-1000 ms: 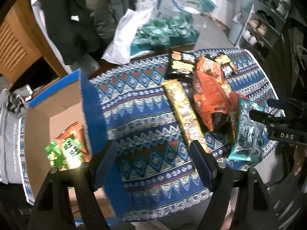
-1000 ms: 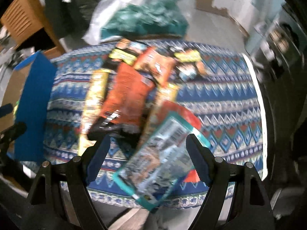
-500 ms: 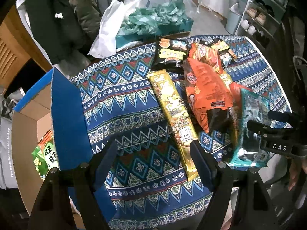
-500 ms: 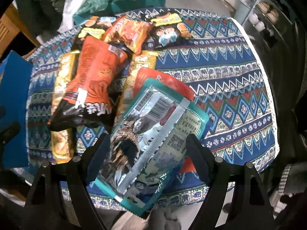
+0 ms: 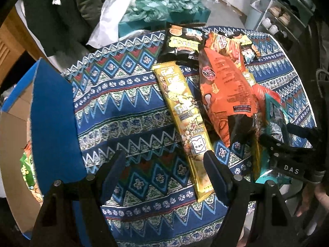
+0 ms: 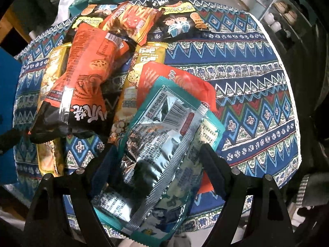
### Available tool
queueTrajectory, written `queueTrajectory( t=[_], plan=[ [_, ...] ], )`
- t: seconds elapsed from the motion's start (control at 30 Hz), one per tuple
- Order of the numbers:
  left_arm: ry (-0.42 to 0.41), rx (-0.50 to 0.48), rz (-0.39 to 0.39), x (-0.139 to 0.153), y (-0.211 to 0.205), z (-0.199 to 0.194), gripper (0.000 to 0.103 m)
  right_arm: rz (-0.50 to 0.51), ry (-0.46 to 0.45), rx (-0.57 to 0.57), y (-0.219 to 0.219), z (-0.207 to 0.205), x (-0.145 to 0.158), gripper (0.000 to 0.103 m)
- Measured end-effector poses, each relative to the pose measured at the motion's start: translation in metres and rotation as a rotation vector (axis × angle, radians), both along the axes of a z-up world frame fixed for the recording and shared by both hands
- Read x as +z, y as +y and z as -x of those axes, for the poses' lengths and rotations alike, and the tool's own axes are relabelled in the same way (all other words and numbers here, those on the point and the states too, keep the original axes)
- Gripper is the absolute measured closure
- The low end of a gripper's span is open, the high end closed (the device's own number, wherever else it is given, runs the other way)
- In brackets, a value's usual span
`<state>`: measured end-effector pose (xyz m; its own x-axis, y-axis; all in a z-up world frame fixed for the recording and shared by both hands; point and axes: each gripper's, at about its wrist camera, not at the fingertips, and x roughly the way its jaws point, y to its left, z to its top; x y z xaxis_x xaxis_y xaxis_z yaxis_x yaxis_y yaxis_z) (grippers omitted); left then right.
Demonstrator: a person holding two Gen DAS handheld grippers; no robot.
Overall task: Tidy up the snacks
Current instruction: 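Move the left tool to the gold stick bag while the right tool reaches the teal-and-silver bag, then grasp the gold stick bag with the left tool while the right tool grasps the teal-and-silver bag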
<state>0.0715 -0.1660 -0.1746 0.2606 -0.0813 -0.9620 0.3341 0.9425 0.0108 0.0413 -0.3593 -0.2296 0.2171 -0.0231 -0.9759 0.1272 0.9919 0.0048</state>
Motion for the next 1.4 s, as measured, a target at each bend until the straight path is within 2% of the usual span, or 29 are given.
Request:
queueTrajectory(
  t=[0.23, 0.43, 0.63, 0.67, 0.7, 0.9, 1.07, 1.17, 1.2, 1.23, 1.27, 1.3, 1.33, 1.37, 1.4],
  plan=[
    [0.053, 0.001, 0.014, -0.018, -0.008, -0.007, 0.024, -0.042, -0.005, 0.055, -0.011, -0.001, 0.0, 0.022],
    [0.074, -0.006, 0.001, -0.03, -0.019, -0.013, 0.024, -0.026, -0.046, 0.155, -0.022, -0.002, 0.008, 0.039],
    [0.107, -0.016, -0.014, -0.045, -0.033, -0.015, 0.022, -0.018, -0.071, 0.262, -0.02, -0.016, 0.01, 0.039],
    [0.113, -0.016, -0.009, -0.047, -0.034, -0.016, 0.022, -0.026, -0.07, 0.26, -0.022, -0.017, 0.01, 0.033],
    [0.117, -0.012, -0.009, -0.049, -0.035, -0.016, 0.021, -0.039, -0.065, 0.237, -0.025, -0.018, 0.009, 0.022],
    [0.144, 0.009, 0.0, -0.059, -0.037, -0.023, 0.021, -0.116, -0.059, 0.063, -0.048, -0.018, 0.005, 0.022],
    [0.172, 0.026, 0.018, -0.068, -0.037, -0.026, 0.021, -0.118, -0.038, 0.028, -0.051, -0.023, -0.002, 0.021],
    [0.156, 0.014, 0.022, -0.071, -0.033, -0.028, 0.021, -0.122, -0.04, 0.005, -0.051, -0.024, -0.005, 0.021],
    [0.149, 0.004, 0.023, -0.071, -0.034, -0.027, 0.023, -0.122, -0.043, 0.005, -0.051, -0.024, -0.005, 0.021],
    [0.144, -0.005, 0.028, -0.071, -0.035, -0.026, 0.032, -0.12, -0.047, 0.01, -0.051, -0.022, -0.005, 0.022],
    [0.14, -0.017, 0.039, -0.07, -0.036, -0.025, 0.047, -0.119, -0.049, 0.018, -0.05, -0.022, -0.005, 0.023],
    [0.149, -0.027, 0.051, -0.07, -0.036, -0.025, 0.057, -0.117, -0.052, 0.028, -0.05, -0.021, -0.005, 0.03],
    [0.154, -0.031, 0.051, -0.069, -0.037, -0.024, 0.062, -0.114, -0.057, 0.032, -0.046, -0.019, -0.004, 0.034],
    [0.15, -0.036, 0.049, -0.068, -0.038, -0.023, 0.065, -0.105, -0.058, 0.037, -0.047, -0.019, -0.002, 0.043],
    [0.138, -0.045, 0.045, -0.066, -0.038, -0.021, 0.066, -0.105, -0.061, 0.042, -0.049, -0.016, 0.0, 0.047]
  ],
)
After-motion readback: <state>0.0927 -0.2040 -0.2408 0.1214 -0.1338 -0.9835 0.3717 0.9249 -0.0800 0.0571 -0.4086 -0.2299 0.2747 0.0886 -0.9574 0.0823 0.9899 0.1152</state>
